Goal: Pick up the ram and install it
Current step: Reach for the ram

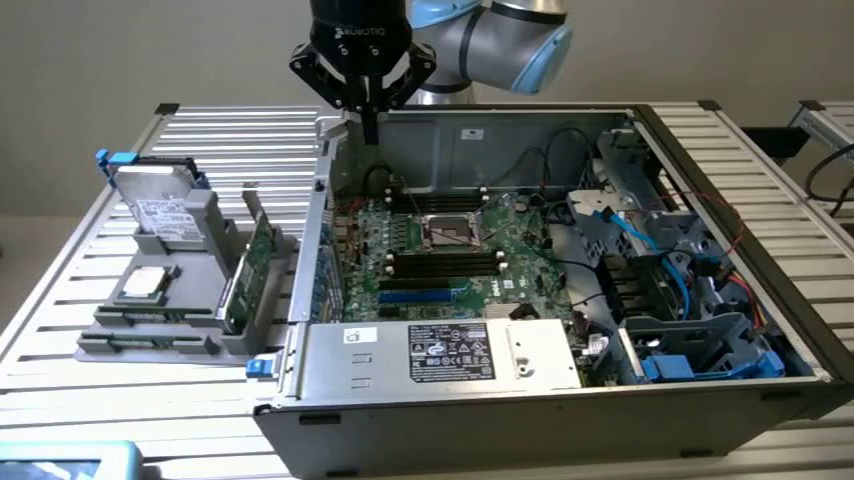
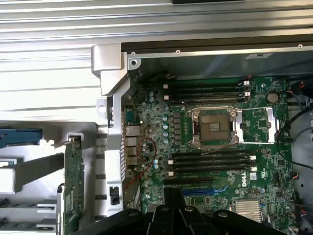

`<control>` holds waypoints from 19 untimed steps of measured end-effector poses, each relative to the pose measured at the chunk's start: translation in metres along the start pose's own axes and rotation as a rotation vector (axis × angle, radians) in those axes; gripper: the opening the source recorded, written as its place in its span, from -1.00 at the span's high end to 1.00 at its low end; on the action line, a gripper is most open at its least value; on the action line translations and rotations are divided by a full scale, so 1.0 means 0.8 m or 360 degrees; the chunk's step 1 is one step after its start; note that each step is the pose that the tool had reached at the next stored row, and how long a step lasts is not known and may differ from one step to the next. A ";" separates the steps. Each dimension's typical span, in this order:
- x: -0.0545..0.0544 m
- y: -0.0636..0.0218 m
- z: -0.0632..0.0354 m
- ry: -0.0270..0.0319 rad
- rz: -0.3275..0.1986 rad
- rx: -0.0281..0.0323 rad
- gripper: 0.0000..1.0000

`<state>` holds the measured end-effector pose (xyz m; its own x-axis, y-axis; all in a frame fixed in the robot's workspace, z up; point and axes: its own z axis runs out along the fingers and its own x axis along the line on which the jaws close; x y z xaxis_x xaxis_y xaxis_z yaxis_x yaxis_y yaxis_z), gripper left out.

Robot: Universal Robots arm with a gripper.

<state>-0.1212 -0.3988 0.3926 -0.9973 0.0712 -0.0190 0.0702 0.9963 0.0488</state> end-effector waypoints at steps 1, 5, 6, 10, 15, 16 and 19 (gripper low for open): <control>0.000 0.000 0.000 0.00000 0.0000 0.00001 0.79; 0.001 -0.003 0.001 0.00001 0.0000 0.00001 0.79; 0.002 -0.006 0.000 0.00000 0.0000 0.00002 0.79; 0.004 -0.017 0.000 0.00002 0.0001 -0.00004 0.79; 0.019 -0.022 0.001 0.00009 0.0000 -0.00011 0.79; 0.023 -0.023 0.001 0.00012 0.0000 -0.00010 0.79; 0.035 -0.025 0.001 0.00024 0.0001 -0.00011 0.79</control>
<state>-0.1505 -0.4165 0.3901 -0.9973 0.0716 -0.0175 0.0707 0.9963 0.0495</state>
